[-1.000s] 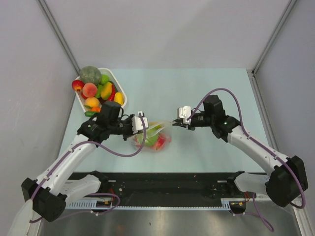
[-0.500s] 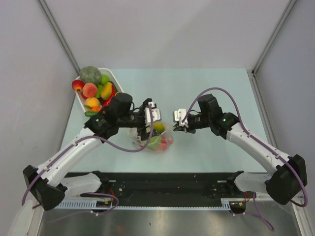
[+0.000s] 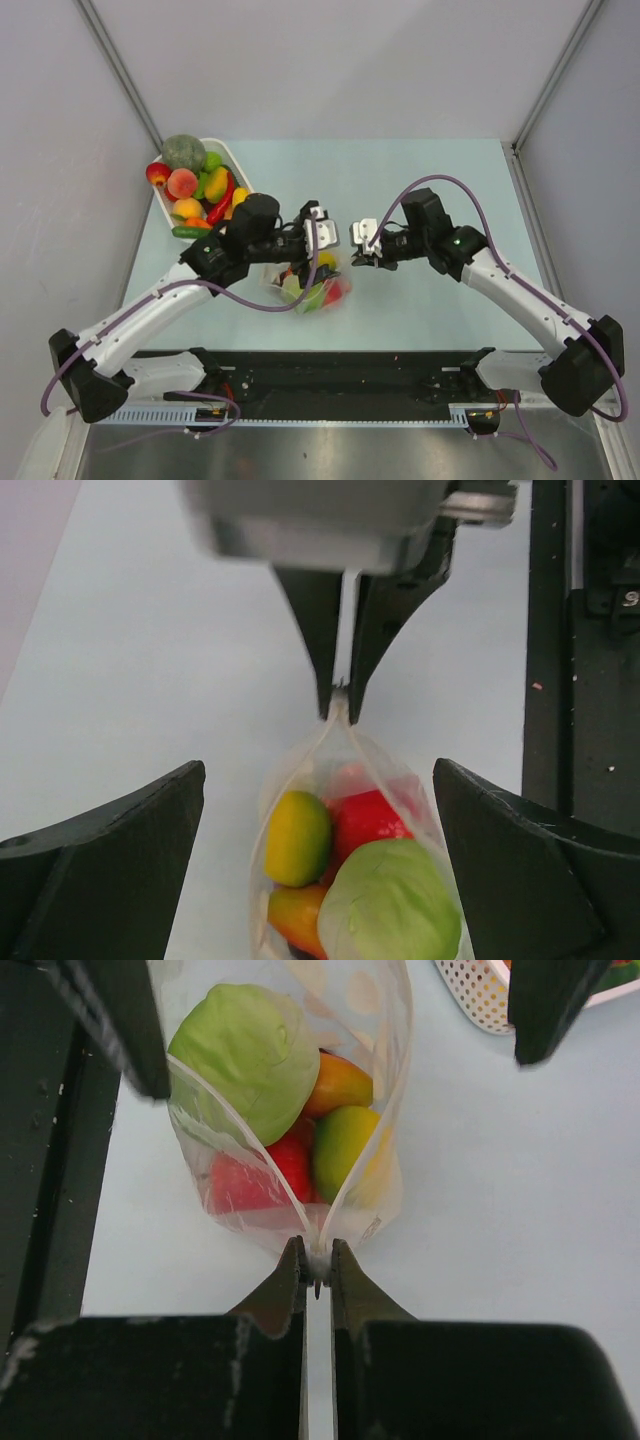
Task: Place the food in the zip-top bag and seal the zipper
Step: Zip the zipper food storage bag at the center of the board.
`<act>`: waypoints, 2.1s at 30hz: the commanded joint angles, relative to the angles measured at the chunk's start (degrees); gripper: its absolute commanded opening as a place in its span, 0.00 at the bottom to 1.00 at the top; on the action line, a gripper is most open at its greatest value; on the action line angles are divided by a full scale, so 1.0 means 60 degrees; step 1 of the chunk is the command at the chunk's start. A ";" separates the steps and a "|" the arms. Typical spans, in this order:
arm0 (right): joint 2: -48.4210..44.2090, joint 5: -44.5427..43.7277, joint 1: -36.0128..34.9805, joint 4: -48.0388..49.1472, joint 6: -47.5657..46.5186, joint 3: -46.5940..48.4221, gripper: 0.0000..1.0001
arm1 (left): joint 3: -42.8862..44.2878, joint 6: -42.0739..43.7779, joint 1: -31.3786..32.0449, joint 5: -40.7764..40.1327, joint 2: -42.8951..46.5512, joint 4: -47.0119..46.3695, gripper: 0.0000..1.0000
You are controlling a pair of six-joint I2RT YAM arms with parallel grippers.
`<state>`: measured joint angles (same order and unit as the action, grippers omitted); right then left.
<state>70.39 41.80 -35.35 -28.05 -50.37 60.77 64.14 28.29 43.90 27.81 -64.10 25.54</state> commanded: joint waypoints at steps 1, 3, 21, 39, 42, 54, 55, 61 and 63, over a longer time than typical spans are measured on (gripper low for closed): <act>-0.0291 -0.0038 -0.0099 0.0120 0.0221 0.0359 0.00 | 0.0064 -0.0832 0.0842 -0.1087 -0.0318 -0.0870 1.00; -0.0350 -0.0067 -0.0128 0.0178 0.0294 0.0316 0.00 | -0.0316 -0.0994 0.0886 -0.1280 -0.0391 -0.1311 1.00; -0.0789 0.0167 -0.0201 0.0837 0.0879 -0.0227 0.00 | -0.1212 -0.0571 0.0901 -0.1721 -0.0802 -0.1635 0.25; -0.2314 0.1001 0.1029 0.6431 0.4833 -0.3947 0.69 | -0.2516 -0.0203 -0.0738 0.1881 0.0429 -0.2381 0.00; -0.2050 0.1163 0.0912 0.7164 0.5244 -0.3947 0.52 | -0.2385 -0.0291 -0.0783 0.1956 0.0370 -0.2425 0.00; -0.1435 0.1090 0.0092 0.7678 0.4690 -0.4123 0.40 | -0.2223 -0.0380 -0.0886 0.2176 0.0311 -0.2192 0.00; -0.1361 0.1061 0.0077 0.7707 0.4573 -0.4123 0.37 | -0.2223 -0.0365 -0.0900 0.2220 0.0311 -0.2177 0.00; -0.1009 0.0782 0.0062 0.7840 0.4206 -0.4123 0.31 | -0.2165 -0.0423 -0.0930 0.2396 0.0297 -0.2133 0.00; -0.0965 0.0738 0.0062 0.7927 0.4132 -0.4167 0.30 | -0.2106 -0.0380 -0.0959 0.2498 0.0282 -0.2089 0.00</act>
<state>64.25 47.18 -34.68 15.57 -22.90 36.32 48.86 25.96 38.92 39.48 -62.63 13.87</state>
